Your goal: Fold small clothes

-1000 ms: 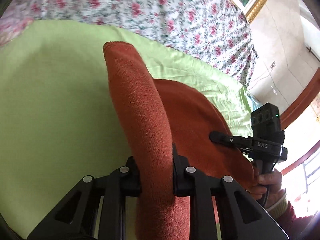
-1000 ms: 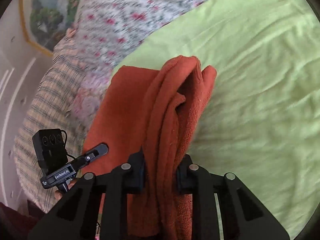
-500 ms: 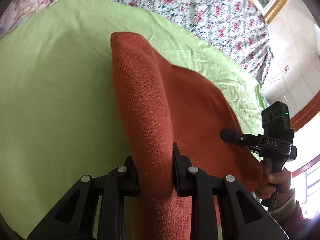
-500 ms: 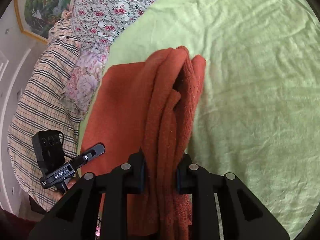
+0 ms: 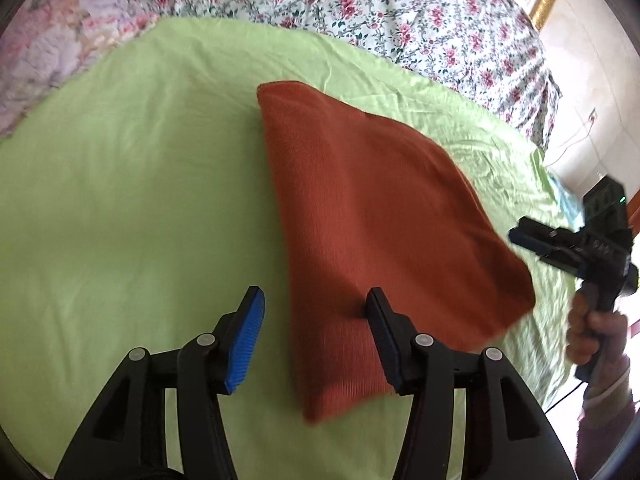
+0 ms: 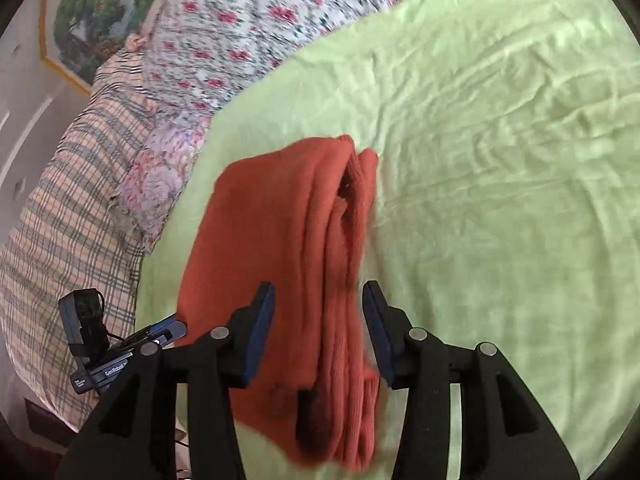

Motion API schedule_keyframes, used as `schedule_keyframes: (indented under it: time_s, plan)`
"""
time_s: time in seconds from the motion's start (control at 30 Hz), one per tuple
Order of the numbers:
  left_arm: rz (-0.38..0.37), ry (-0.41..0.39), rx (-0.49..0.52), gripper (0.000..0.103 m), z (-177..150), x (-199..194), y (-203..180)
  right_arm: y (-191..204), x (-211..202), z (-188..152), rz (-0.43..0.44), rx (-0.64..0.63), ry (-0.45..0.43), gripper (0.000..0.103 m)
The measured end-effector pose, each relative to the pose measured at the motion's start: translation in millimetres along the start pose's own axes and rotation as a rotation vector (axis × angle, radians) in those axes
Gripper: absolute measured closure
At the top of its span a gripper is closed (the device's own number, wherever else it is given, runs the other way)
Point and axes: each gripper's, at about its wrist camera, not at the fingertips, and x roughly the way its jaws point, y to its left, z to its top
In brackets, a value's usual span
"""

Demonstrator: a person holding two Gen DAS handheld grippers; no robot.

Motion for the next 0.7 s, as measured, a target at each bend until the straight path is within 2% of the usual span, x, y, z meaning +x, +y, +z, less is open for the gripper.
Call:
schedule_keyframes:
  time_s: [0.07,0.17,0.27,0.33,0.37,0.4,0.43,0.53,0.6,0.67,0.7]
  plan:
    - [0.029,-0.013,0.039,0.048,-15,-12,-7,10,-13,-12,0.014,-0.04,0.004,0.056]
    - [0.057,-0.033,0.094,0.038,-36,-22,-17,23,-18,-33,0.034,-0.092,0.043,0.056]
    - [0.107,-0.03,0.14,0.033,-53,-21,-26,33,-8,-53,-0.026,-0.161,0.094,0.056]
    - [0.119,-0.021,0.161,0.032,-58,-16,-30,33,2,-59,-0.049,-0.167,0.119,0.067]
    - [0.126,-0.022,0.167,0.031,-60,-15,-31,32,5,-60,-0.043,-0.16,0.126,0.084]
    - [0.127,-0.02,0.174,0.03,-62,-13,-32,32,8,-60,-0.036,-0.153,0.129,0.093]
    - [0.124,-0.017,0.182,0.03,-64,-11,-33,32,9,-59,-0.026,-0.145,0.129,0.097]
    - [0.13,-0.011,0.205,0.03,-66,-6,-36,36,3,-52,0.051,-0.101,0.103,0.097]
    - [0.146,-0.015,0.212,0.03,-67,-4,-38,39,-9,-46,0.134,-0.056,0.063,0.098]
    - [0.18,-0.016,0.201,0.03,-65,-1,-35,43,-24,-38,0.208,-0.022,0.015,0.098]
    - [0.204,-0.016,0.178,0.033,-63,1,-31,45,-32,-34,0.234,-0.014,-0.009,0.098]
